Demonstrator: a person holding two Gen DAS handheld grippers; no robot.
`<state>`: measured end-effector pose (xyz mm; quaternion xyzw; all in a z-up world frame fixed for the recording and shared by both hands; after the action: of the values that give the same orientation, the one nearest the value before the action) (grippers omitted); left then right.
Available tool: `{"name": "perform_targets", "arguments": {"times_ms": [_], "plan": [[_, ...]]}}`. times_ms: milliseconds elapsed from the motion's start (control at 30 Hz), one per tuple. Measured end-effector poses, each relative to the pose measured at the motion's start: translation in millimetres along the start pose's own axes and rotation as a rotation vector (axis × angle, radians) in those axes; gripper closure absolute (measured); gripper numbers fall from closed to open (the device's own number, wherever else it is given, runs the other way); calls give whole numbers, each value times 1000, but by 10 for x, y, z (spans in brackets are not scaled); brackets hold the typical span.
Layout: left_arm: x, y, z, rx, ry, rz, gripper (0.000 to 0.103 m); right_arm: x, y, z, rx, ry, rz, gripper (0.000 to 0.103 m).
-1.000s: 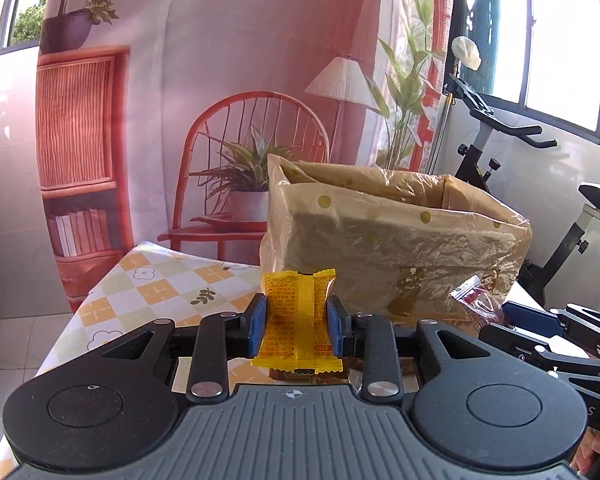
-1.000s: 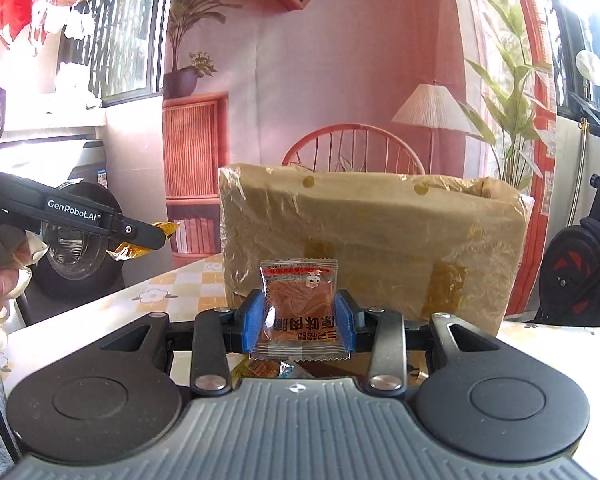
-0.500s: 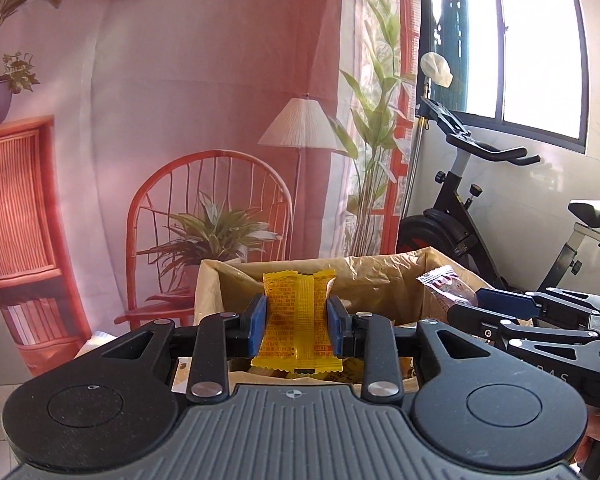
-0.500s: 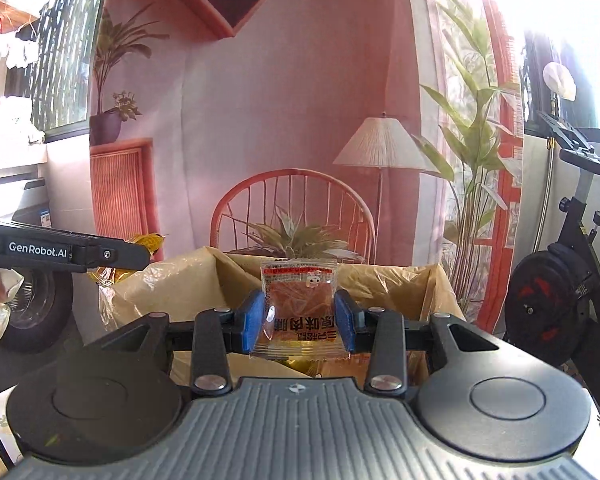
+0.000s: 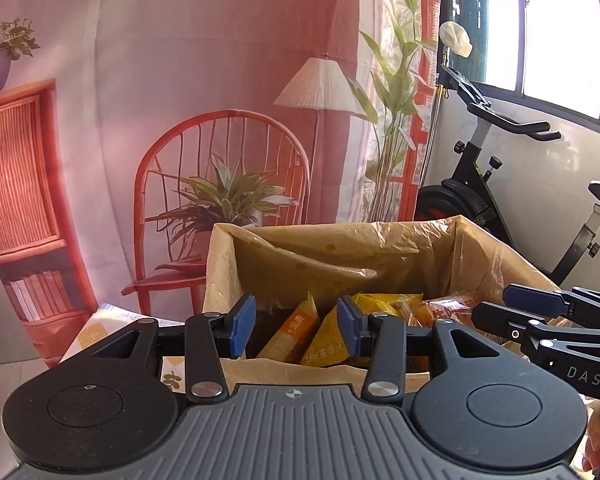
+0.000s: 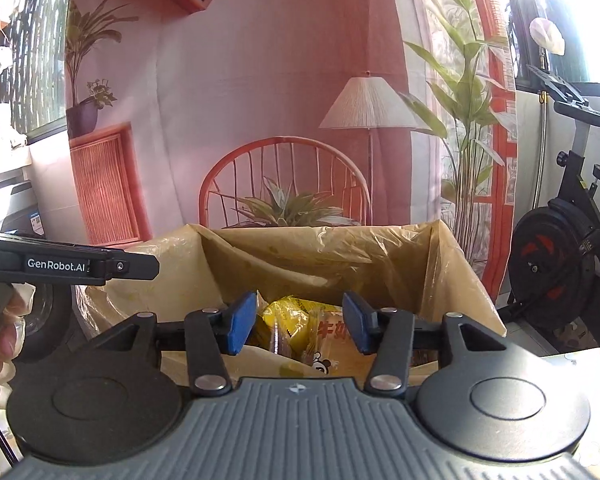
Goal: Organize snacks
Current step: 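Open both grippers over the box to drop the snacks inside, then lower both grippers back toward the remaining packets beside the box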
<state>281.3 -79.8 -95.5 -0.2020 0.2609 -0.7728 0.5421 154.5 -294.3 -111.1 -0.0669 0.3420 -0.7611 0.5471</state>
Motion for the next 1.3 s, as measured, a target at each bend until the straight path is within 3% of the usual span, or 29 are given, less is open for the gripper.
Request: {"name": "perform_targets", "arguments": {"times_ms": [133, 267, 400, 567, 800, 933, 1067, 1200, 1300], "plan": [[-110, -167, -74, -10, 2, 29, 56, -60, -139, -9, 9, 15, -3, 33], [-212, -380, -160, -11, -4, 42, 54, -143, -345, -40, 50, 41, -13, 9], [-266, -546, -328, -21, 13, 36, 51, -235, -524, -124, 82, 55, -24, 0], [-331, -582, -591, -66, 12, 15, 51, -396, -666, -347, 91, 30, 18, 0], [-356, -500, -922, -119, 85, 42, 51, -417, -608, -752, 48, 134, -2, 1], [-422, -443, -1028, -156, 111, 32, 51, -481, -466, -994, -29, 179, 35, 7], [-573, -360, -1076, -173, 103, 46, 51, -482, -281, -1190, -97, 226, 27, 25], [-677, -230, -1151, -187, 90, 43, 54, -525, -104, -1357, -154, 220, 23, 34], [-713, -112, -1213, -207, 72, 29, 57, -552, 42, -1478, -208, 232, 34, 35]]}}
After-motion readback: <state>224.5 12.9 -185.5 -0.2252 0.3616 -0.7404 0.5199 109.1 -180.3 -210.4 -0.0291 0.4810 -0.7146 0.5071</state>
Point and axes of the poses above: each gripper's, at about its wrist camera, not at the fingertips, and y roughly the way its jaws point, x to its right, z to its top, the point moved 9 cm from there along y, roughly the way its jaws point, and after that the axes turned 10 degrees about -x, right-handed, at the moved point
